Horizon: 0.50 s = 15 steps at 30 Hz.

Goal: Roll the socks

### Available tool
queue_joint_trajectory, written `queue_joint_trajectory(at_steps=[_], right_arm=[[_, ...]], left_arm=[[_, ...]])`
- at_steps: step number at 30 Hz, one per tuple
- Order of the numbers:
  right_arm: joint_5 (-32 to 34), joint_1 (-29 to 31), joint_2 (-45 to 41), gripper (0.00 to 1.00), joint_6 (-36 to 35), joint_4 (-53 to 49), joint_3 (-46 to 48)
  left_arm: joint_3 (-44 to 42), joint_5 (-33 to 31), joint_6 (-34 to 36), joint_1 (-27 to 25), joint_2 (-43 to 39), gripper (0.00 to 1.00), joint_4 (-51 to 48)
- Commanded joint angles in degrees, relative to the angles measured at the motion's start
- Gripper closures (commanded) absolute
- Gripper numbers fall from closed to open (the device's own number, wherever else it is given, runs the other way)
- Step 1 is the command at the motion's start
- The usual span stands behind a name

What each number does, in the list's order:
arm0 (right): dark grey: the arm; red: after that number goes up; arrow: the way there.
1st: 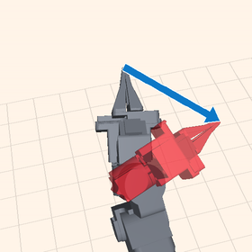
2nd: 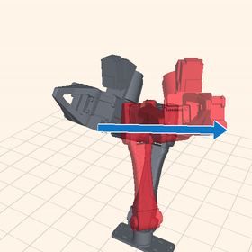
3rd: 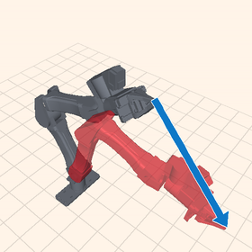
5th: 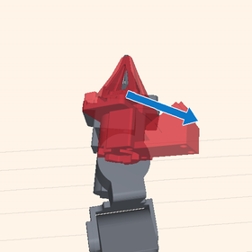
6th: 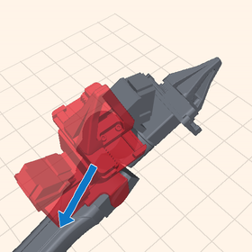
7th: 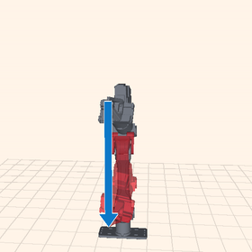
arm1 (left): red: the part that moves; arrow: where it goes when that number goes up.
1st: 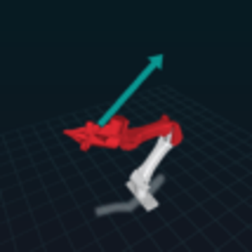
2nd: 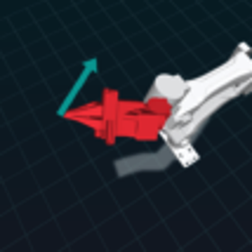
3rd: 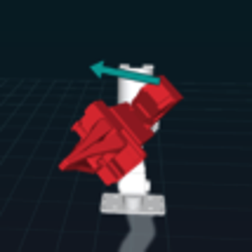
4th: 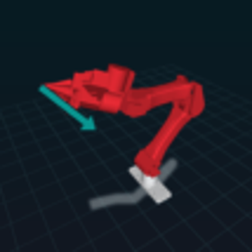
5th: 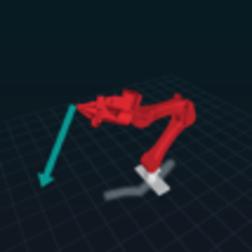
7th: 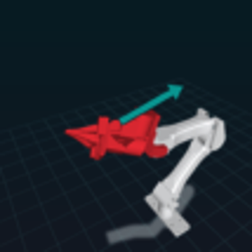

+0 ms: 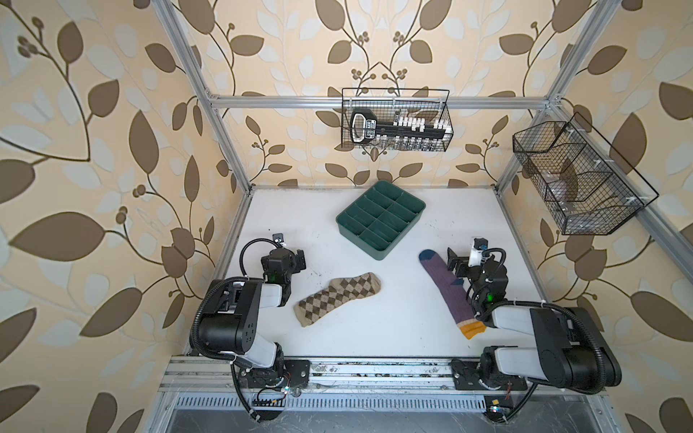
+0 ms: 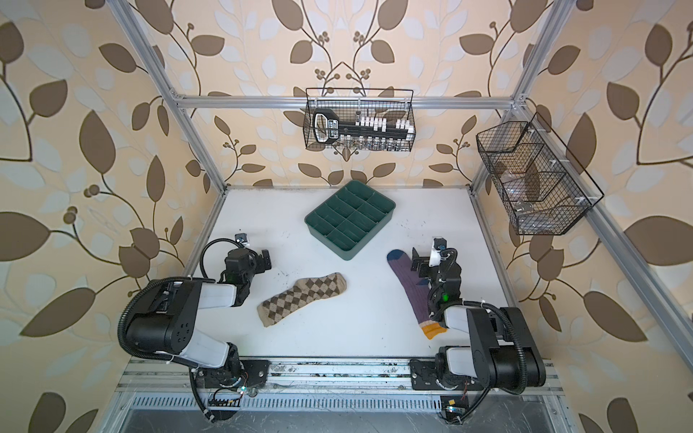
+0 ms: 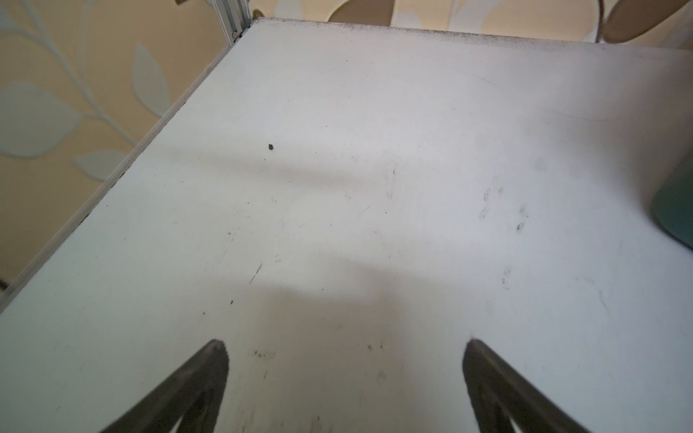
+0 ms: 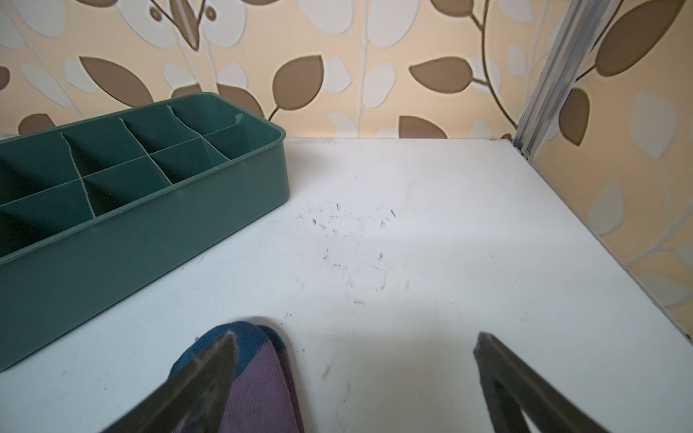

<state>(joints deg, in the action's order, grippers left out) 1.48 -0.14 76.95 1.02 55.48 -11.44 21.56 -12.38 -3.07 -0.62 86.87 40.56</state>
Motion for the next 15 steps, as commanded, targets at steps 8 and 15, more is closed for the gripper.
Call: queue_joint_trajectory(at_steps=[8, 15], right_arm=[[-0.18, -0.19, -0.22, 0.0, -0.43, 1.09, 0.54], [2.87, -1.52, -9.19, 0.0, 2.25, -5.23, 1.1]], left_arm=[[0.89, 0.25, 0.52, 0.7, -0.91, 0.01, 1.56], [0.52, 0.24, 0.49, 0.8, -1.28, 0.01, 1.98]])
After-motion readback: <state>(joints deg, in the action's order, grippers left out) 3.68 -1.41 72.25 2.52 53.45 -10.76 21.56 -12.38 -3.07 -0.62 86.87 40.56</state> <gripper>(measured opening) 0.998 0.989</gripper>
